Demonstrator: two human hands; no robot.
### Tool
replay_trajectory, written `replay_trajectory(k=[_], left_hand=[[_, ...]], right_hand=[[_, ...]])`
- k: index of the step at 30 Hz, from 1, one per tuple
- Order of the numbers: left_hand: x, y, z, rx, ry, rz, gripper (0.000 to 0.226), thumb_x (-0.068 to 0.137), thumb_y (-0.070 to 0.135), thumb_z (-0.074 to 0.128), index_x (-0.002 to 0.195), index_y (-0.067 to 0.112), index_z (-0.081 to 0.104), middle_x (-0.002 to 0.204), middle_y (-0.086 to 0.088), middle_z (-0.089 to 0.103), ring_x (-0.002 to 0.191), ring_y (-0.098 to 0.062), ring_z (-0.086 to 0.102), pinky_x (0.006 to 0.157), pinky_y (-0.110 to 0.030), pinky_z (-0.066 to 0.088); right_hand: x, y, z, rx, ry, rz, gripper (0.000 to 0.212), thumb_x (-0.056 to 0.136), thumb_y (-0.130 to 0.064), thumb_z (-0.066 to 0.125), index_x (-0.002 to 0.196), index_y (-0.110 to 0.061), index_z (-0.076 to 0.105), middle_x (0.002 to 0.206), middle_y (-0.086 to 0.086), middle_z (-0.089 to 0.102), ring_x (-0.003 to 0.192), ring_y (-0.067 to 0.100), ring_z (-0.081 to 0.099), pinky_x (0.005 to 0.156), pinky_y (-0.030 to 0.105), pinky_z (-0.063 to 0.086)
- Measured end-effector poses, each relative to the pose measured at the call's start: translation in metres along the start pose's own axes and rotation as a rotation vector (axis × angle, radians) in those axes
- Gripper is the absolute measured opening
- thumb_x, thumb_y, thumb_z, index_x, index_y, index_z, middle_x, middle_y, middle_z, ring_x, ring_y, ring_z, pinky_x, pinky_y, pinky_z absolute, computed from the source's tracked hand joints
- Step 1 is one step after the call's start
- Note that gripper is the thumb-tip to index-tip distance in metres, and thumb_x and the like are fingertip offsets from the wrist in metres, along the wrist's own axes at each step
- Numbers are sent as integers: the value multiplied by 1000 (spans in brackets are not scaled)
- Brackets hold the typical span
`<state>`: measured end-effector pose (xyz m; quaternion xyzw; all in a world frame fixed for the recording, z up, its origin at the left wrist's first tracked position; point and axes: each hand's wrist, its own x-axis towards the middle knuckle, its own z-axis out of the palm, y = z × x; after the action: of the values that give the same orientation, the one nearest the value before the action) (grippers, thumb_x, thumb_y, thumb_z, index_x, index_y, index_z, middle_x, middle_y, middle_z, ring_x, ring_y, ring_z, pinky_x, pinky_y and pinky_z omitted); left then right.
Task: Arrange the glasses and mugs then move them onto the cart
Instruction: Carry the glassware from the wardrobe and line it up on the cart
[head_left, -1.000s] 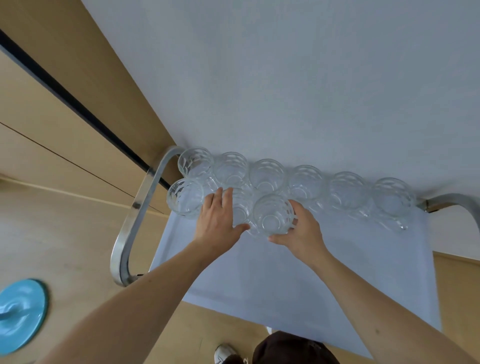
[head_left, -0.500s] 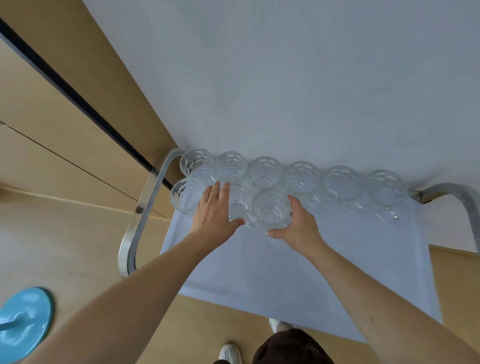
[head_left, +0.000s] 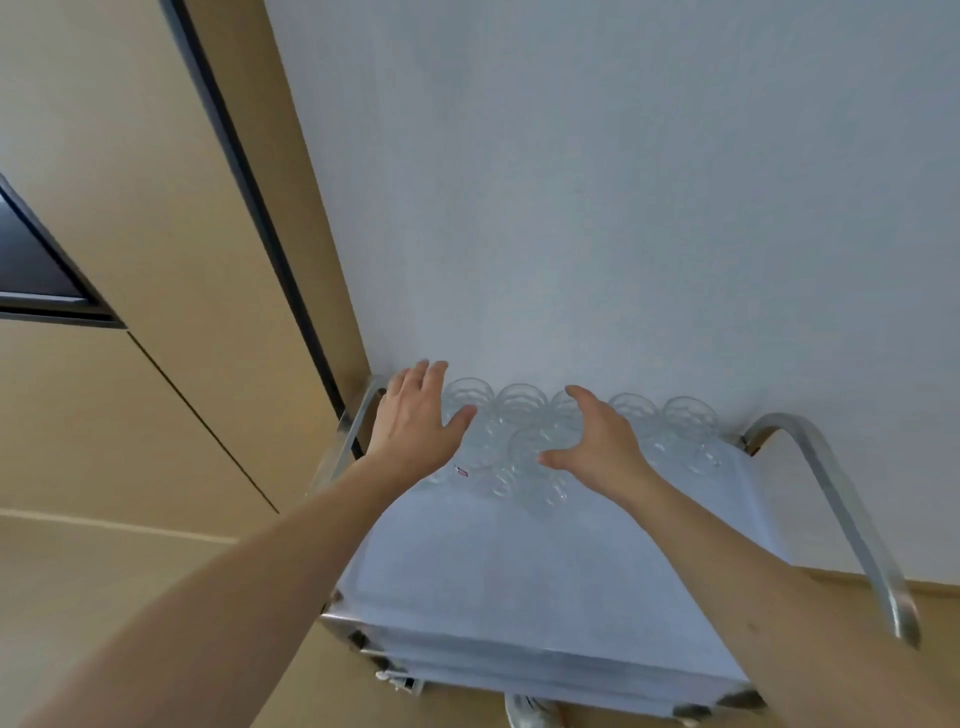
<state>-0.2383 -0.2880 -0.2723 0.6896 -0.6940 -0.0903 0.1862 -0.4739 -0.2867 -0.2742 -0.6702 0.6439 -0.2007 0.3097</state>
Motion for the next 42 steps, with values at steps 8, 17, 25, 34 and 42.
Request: replay_trajectory(k=[8,17,25,34,42], left_hand=[[-16,55,-62,-118,123,147,70,100,53,50,155,14,30,159,-8,35,147,-29,26,119,-45,29],[-28,166,-118,-81,201,443,72,99,55,49,156,16,30,161,-9,33,150,-29,22,121,-46,26],[-52,343,-147,-166,273,704,70,99,52,52,155,16,32,159,-7,37,148,-29,26,119,-44,28],[-123,557,-117,-223,234,990,69,98,52,54,154,17,34,158,-6,38,147,-29,27,118,-44,30],[-202,736,-68,-283,135,1205,71,97,52,54,155,17,32,159,-4,35,148,-27,26,119,-42,28]], right_hand=[[-71,-50,-53,-93,206,-37,99,75,-33,86,156,-20,31,153,10,42,142,27,38,111,34,32],[-139,-59,-149,-147,414,-32,97,79,-40,82,157,-23,26,158,2,36,145,24,33,116,38,32],[-226,-5,-283,-265,618,54,97,82,-42,79,159,-24,22,162,0,29,148,23,26,117,37,30],[-353,98,-430,-370,828,226,97,82,-46,78,159,-24,22,162,0,28,148,25,23,116,39,31],[-465,198,-521,-440,949,406,97,82,-50,75,159,-23,22,162,0,29,148,25,24,117,39,31]])
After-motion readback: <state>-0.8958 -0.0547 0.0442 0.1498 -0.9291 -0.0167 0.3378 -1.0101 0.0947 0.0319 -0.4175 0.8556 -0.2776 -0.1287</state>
